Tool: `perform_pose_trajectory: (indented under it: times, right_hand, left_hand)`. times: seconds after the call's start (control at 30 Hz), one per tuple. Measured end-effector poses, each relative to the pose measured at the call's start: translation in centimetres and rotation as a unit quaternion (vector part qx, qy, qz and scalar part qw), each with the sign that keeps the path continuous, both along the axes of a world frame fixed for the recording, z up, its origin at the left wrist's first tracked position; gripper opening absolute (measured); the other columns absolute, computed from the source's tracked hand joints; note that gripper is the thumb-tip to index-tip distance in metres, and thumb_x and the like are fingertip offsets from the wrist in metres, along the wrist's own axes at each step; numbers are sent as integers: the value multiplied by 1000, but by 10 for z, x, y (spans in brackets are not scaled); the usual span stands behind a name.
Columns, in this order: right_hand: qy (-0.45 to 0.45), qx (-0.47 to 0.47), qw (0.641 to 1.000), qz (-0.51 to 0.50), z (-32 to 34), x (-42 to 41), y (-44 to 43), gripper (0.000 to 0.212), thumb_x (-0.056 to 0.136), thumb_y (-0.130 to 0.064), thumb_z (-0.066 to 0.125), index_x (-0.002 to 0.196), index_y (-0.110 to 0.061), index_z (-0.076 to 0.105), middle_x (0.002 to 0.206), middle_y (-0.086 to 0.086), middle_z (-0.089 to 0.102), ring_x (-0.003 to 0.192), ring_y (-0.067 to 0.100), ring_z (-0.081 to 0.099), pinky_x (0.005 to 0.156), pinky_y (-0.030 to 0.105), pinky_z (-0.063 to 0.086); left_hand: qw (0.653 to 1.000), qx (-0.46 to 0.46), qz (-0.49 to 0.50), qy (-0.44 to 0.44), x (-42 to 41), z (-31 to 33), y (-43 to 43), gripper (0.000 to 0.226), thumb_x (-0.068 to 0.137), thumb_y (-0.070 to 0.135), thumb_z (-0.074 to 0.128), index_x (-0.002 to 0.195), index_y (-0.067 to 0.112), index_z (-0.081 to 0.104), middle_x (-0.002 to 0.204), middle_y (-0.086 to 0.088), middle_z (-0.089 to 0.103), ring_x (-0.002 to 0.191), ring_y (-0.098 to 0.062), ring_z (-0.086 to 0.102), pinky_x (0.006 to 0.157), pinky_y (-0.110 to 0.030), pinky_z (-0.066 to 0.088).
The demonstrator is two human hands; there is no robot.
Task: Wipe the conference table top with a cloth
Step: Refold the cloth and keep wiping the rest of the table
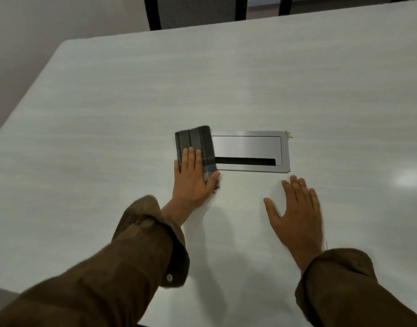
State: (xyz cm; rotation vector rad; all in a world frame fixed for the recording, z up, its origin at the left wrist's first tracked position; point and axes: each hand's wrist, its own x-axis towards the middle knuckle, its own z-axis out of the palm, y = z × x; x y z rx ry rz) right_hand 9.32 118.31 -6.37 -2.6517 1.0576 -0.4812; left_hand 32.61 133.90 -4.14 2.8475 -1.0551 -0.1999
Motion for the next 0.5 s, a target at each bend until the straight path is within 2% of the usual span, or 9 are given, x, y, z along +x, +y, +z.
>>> perform_pose_trajectory:
  times: [0.13,0.37,0.5]
  right_hand:
    - [5,10,1000,3,2,1,2,70,95,-57,41,143,-7,49,154,14,42,147,29,33,122,47,23]
    - [-1,5,1000,7,-1,1,1,68,95,-56,44,142,-8,49,153,14,43,147,28,33,123,44,21]
    - [0,10,1000,7,3,0,2,68,95,-56,43,142,-7,50,153,14,44,146,28,34,122,44,20]
  left_hand:
    - [1000,5,-27,0,-7,1,21,91,90,72,-3,157,11,2,165,-9,-2,152,-22,-10,123,-48,2]
    - [1000,11,5,7,44,-1,-23,83,94,65,11,157,12,2,166,-7,-3,152,-20,-9,123,-46,-2]
    - [999,25,19,16,19,3,-23,84,95,65,11,157,10,0,165,-9,-4,152,-24,-10,123,-45,-3]
